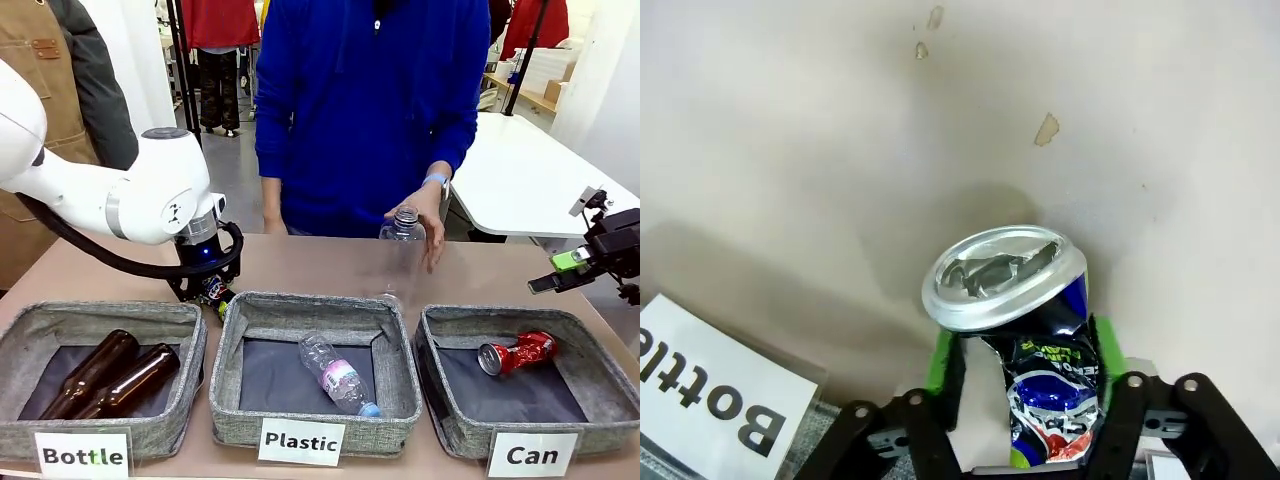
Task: Sort the can waste into the basket.
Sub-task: Pick up the can waste from the table and place it in the right Fabric basket.
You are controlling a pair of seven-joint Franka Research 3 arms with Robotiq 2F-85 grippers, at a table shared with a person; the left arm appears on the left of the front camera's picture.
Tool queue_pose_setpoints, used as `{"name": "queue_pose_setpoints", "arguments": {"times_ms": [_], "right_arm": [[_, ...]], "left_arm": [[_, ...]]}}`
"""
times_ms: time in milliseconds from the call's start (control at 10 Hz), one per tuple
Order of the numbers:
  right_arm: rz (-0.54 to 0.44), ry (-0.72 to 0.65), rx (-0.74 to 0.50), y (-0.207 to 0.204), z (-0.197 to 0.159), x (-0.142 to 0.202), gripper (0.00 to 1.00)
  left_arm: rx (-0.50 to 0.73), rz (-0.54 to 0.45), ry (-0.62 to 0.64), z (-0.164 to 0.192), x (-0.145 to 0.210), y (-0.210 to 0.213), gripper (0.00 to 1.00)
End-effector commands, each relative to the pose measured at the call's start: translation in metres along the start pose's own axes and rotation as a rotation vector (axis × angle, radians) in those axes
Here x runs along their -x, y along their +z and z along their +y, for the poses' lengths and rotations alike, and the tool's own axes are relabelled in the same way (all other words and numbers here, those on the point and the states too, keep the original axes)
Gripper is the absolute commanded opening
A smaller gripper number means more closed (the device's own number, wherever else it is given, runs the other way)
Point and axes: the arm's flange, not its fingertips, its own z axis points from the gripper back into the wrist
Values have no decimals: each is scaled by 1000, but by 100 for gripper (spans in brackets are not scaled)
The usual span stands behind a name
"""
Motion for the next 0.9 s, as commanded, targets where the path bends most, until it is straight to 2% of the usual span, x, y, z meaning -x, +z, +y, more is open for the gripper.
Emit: {"name": "queue_pose_setpoints", "arguments": {"times_ms": [0, 100, 200, 300, 500, 600, 700, 800], "right_arm": [[-5, 5, 4, 0, 2, -1, 100], [-5, 5, 4, 0, 2, -1, 100], [-5, 5, 4, 0, 2, -1, 100], [-5, 5, 4, 0, 2, -1, 100], [-5, 5, 4, 0, 2, -1, 100], [-5, 5, 4, 0, 2, -1, 100], [-5, 5, 4, 0, 2, -1, 100], [-5, 5, 4, 0, 2, -1, 100]], "left_arm": [[-11, -33, 17, -7, 1, -4, 0], [-8, -31, 20, -7, 1, -4, 14], [1, -32, 24, -7, 0, -1, 5], [7, -31, 27, -6, 0, 1, 0], [15, -25, 24, -4, 0, 6, 0], [36, -21, 14, 0, -2, 21, 0], [111, 5, -9, 13, -5, 61, 0], [178, -12, -41, 33, -2, 106, 0]]}}
